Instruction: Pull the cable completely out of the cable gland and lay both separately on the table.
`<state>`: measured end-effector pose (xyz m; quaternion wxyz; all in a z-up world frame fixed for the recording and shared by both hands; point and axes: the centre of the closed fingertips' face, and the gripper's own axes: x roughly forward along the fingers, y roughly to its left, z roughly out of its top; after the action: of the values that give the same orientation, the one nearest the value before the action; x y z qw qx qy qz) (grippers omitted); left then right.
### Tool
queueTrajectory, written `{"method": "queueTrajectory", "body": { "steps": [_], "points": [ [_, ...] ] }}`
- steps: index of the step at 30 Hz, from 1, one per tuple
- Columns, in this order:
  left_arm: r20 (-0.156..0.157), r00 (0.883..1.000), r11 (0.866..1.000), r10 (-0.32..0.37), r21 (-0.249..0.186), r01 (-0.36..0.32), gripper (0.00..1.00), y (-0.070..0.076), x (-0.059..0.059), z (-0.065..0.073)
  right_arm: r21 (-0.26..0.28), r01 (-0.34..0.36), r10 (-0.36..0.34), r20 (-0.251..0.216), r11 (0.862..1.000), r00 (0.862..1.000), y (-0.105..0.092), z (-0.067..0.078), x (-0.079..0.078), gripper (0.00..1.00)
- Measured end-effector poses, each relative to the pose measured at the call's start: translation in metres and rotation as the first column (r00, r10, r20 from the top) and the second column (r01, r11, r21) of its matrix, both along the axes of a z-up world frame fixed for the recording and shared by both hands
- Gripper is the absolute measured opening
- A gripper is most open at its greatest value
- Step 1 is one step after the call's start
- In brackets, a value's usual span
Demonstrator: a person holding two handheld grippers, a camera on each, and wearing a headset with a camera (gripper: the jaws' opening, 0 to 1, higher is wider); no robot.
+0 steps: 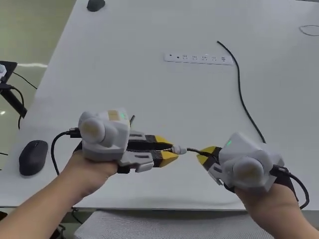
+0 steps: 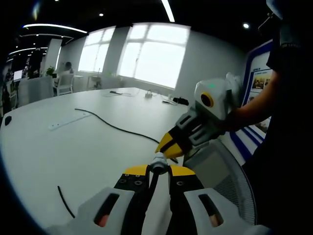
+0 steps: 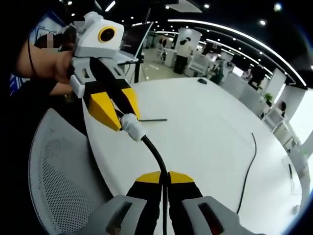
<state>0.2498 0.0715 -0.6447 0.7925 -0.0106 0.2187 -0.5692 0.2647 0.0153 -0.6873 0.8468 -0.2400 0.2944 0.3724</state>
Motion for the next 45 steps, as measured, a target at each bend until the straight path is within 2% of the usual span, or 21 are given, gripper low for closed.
{"method": "queueTrajectory", "body": {
  "steps": [6, 8, 12, 13, 17, 19, 20, 24, 28, 31, 35, 36, 37, 42, 45],
  "points": [
    [-0.002, 1.0, 1.0, 0.003, 0.007, -0.003, 0.15, 0.002, 0.001, 0.0, 0.029, 0.061, -0.06, -0.022, 0.998, 0.998, -0.013, -0.009, 0.005, 0.0],
    [-0.006, 1.0, 1.0, 0.011, 0.003, -0.011, 0.15, 0.002, 0.003, 0.003, 0.038, 0.077, -0.077, -0.007, 0.996, 0.997, -0.018, -0.011, 0.008, 0.0],
    [-0.006, 1.0, 1.0, 0.015, -0.007, -0.015, 0.15, 0.0, 0.004, 0.006, 0.066, 0.148, -0.146, -0.032, 0.987, 0.989, -0.031, -0.018, 0.011, 0.0],
    [-0.002, 1.0, 1.0, 0.011, -0.008, -0.011, 0.15, -0.002, 0.004, 0.008, 0.084, 0.189, -0.186, -0.049, 0.978, 0.981, -0.036, -0.02, 0.012, 0.0],
    [0.01, 1.0, 1.0, 0.009, -0.013, -0.009, 0.15, -0.005, 0.005, 0.012, 0.118, 0.26, -0.251, -0.086, 0.958, 0.964, -0.049, -0.026, 0.013, 0.0],
    [0.011, 1.0, 1.0, 0.01, -0.016, -0.01, 0.15, -0.006, 0.005, 0.013, 0.15, 0.305, -0.29, -0.117, 0.94, 0.95, -0.053, -0.032, 0.012, 0.0],
    [0.014, 1.0, 1.0, 0.01, -0.018, -0.009, 0.15, -0.007, 0.004, 0.014, 0.164, 0.344, -0.324, -0.138, 0.924, 0.936, -0.057, -0.035, 0.013, 0.0],
    [0.014, 1.0, 1.0, 0.007, -0.015, -0.007, 0.15, -0.01, 0.002, 0.013, 0.173, 0.391, -0.367, -0.157, 0.904, 0.917, -0.064, -0.042, 0.011, 0.0],
    [0.016, 1.0, 1.0, 0.002, 0.002, -0.002, 0.15, -0.011, -0.002, 0.009, 0.163, 0.39, -0.365, -0.164, 0.906, 0.917, -0.062, -0.047, 0.006, 0.0],
    [0.009, 1.0, 1.0, 0.017, -0.008, -0.017, 0.15, -0.009, -0.001, 0.01, 0.161, 0.378, -0.356, -0.146, 0.912, 0.923, -0.062, -0.044, 0.005, 0.0],
    [0.007, 1.0, 1.0, 0.02, -0.007, -0.02, 0.15, -0.008, -0.003, 0.009, 0.168, 0.377, -0.356, -0.142, 0.911, 0.924, -0.063, -0.041, 0.004, 0.0],
    [0.005, 1.0, 1.0, 0.018, -0.005, -0.018, 0.15, -0.007, -0.003, 0.009, 0.161, 0.367, -0.349, -0.129, 0.916, 0.928, -0.063, -0.039, 0.004, 0.0],
    [0.003, 1.0, 1.0, 0.019, -0.002, -0.019, 0.15, -0.007, -0.003, 0.008, 0.142, 0.342, -0.329, -0.108, 0.929, 0.938, -0.063, -0.039, 0.003, 0.0],
    [0.002, 0.999, 0.999, 0.032, -0.008, -0.032, 0.15, -0.004, -0.002, 0.01, 0.133, 0.302, -0.294, -0.076, 0.944, 0.953, -0.059, -0.034, 0.0, 0.01],
    [-0.002, 0.999, 0.999, 0.036, 0.0, -0.036, 0.15, -0.002, -0.001, 0.007, 0.136, 0.285, -0.276, -0.079, 0.949, 0.958, -0.055, -0.03, -0.002, 0.01]
  ]
}}
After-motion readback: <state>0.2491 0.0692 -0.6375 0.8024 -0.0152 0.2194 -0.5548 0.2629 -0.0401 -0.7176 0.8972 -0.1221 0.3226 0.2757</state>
